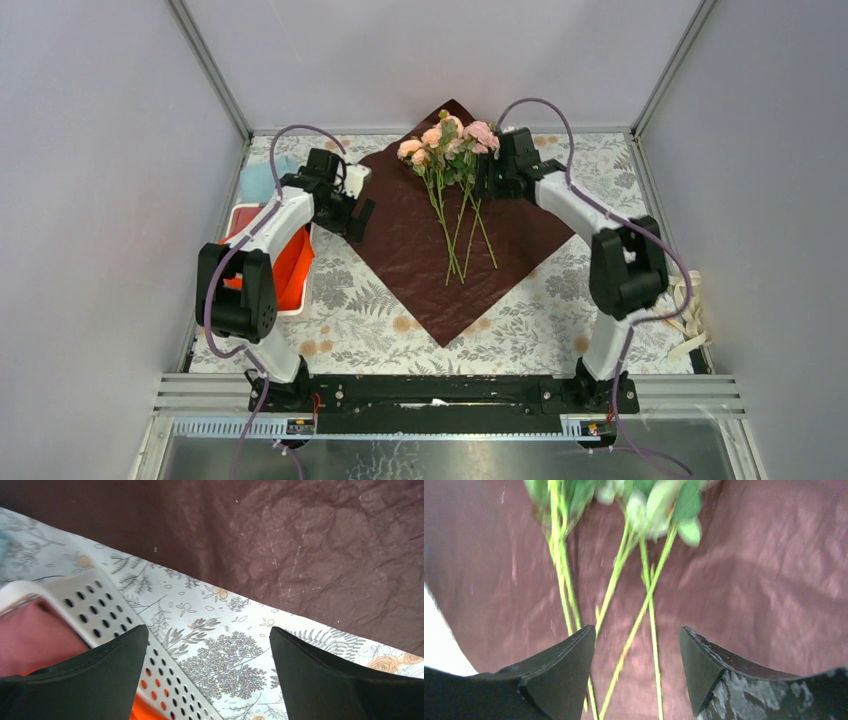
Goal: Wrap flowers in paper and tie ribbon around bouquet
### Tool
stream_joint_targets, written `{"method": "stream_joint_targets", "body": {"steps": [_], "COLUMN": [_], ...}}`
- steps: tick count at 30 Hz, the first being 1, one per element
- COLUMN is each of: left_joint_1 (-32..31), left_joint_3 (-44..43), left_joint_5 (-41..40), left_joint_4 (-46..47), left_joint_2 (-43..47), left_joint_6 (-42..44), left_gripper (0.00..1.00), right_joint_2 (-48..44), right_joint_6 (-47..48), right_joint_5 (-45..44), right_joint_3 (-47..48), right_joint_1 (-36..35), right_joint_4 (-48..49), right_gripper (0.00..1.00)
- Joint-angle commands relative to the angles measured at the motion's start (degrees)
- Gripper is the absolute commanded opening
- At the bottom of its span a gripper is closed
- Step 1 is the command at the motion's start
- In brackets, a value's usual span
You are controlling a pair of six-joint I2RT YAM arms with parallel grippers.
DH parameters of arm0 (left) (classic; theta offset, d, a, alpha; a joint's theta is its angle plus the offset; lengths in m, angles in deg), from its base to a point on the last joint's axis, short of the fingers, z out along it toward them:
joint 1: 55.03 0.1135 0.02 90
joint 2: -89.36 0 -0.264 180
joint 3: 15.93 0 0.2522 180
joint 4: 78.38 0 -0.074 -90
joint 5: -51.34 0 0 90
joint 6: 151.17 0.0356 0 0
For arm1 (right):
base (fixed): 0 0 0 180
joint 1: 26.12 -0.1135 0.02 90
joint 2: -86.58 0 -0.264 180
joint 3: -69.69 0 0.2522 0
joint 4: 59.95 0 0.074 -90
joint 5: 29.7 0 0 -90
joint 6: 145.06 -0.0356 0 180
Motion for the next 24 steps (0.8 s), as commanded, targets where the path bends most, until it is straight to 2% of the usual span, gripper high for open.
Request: {"method": "stream_joint_targets", "body": {"steps": [1, 4, 8, 11, 13, 14, 15, 17, 18, 20, 22, 24], "left_joint_1": [-1.13, -1.67, -1.9, -1.97, -1.97, -1.95, -1.97, -2.03, -2.1, -2.44, -3.5, -5.92], "left_joint_3": [1.4, 2.56, 2.91, 3.62, 4.19, 4.57, 4.89, 5.6, 5.61, 4.76, 2.37, -1.75], "left_joint_5": [2.41, 6.97, 12.64, 13.08, 12.64, 12.47, 12.44, 12.2, 11.66, 8.62, 4.55, 1.65], "left_joint_4": [-2.02, -3.15, -5.73, -5.24, -4.86, -4.8, -4.4, -2.75, -1.77, 0.84, 3.91, 6.42], "left_joint_2": [-1.96, -1.53, -1.74, -1.8, -1.58, -1.37, -1.15, -0.85, -0.89, -1.17, -2.56, -5.4], "left_joint_6": [2.72, 5.62, 7.03, 5.99, 5.67, 5.46, 5.16, 3.88, 3.12, 0.45, -2.46, -4.69], "left_gripper": [0.98, 0.98, 0.98, 0.98, 0.98, 0.98, 0.98, 0.98, 0.97, 0.96, 0.94, 0.91], "right_joint_2": [-11.72, -20.54, -29.36, -26.2, -22.83, -22.02, -21.18, -19.44, -18.52, -16.72, -14.75, -12.0], "right_joint_6": [12.26, 27.82, 54.2, 57.23, 51.55, 43.82, 37.38, 25.24, 18.89, 8.96, 3.71, -0.11], "right_joint_5": [16.48, 32.4, 36.49, 37.08, 32.66, 27.64, 26.64, 31.93, 31.8, 22.28, 12.65, 8.0], "right_joint_3": [-10.44, -21.54, -35.94, -35.57, -32.92, -31.21, -28.7, -24.81, -23.95, -22.95, -22.44, -21.2], "right_joint_1": [-1.01, -4.94, -20.17, -25.53, -26.2, -25.8, -24.05, -17.81, -14.57, -9.92, -6.35, -3.49], "right_joint_4": [-7.52, -3.65, 2.47, 1.25, 1.42, 3.31, 4.35, 5.91, 7.58, 8.26, 9.18, 11.25], "right_gripper": [0.68, 0.67, 0.73, 0.75, 0.78, 0.79, 0.8, 0.76, 0.72, 0.7, 0.67, 0.58]}}
